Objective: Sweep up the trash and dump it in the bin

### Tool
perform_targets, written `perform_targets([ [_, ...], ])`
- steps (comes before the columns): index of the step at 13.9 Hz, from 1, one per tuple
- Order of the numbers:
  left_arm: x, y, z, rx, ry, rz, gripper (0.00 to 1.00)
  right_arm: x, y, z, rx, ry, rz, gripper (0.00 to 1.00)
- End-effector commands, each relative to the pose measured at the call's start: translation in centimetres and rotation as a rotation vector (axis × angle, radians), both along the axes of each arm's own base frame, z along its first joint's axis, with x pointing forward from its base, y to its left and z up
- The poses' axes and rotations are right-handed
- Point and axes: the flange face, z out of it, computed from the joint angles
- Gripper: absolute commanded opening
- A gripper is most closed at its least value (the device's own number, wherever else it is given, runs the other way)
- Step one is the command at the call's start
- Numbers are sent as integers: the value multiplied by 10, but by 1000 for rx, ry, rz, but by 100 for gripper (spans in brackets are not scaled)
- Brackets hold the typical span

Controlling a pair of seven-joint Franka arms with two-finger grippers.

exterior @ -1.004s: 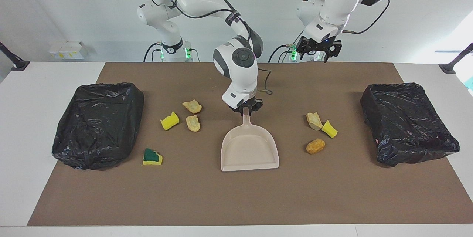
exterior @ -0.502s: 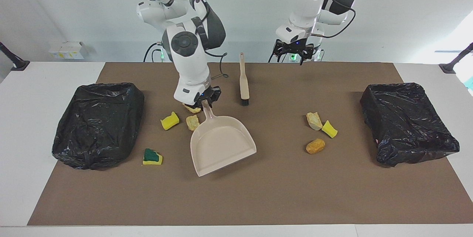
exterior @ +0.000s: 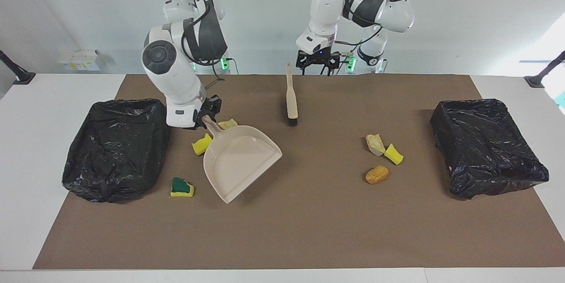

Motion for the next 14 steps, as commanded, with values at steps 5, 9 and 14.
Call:
perform_targets([
  [5, -52, -11, -37, -10, -10, -4, 100, -10, -14, 4, -39, 9, 520, 0],
  [9, -65, -17, -52, 25, 12, -35, 100, -10, 15, 7, -107, 10, 646, 0],
  [14, -57, -15, -46, 15, 7, -26, 61, -14, 41, 4, -148, -49, 715, 0],
])
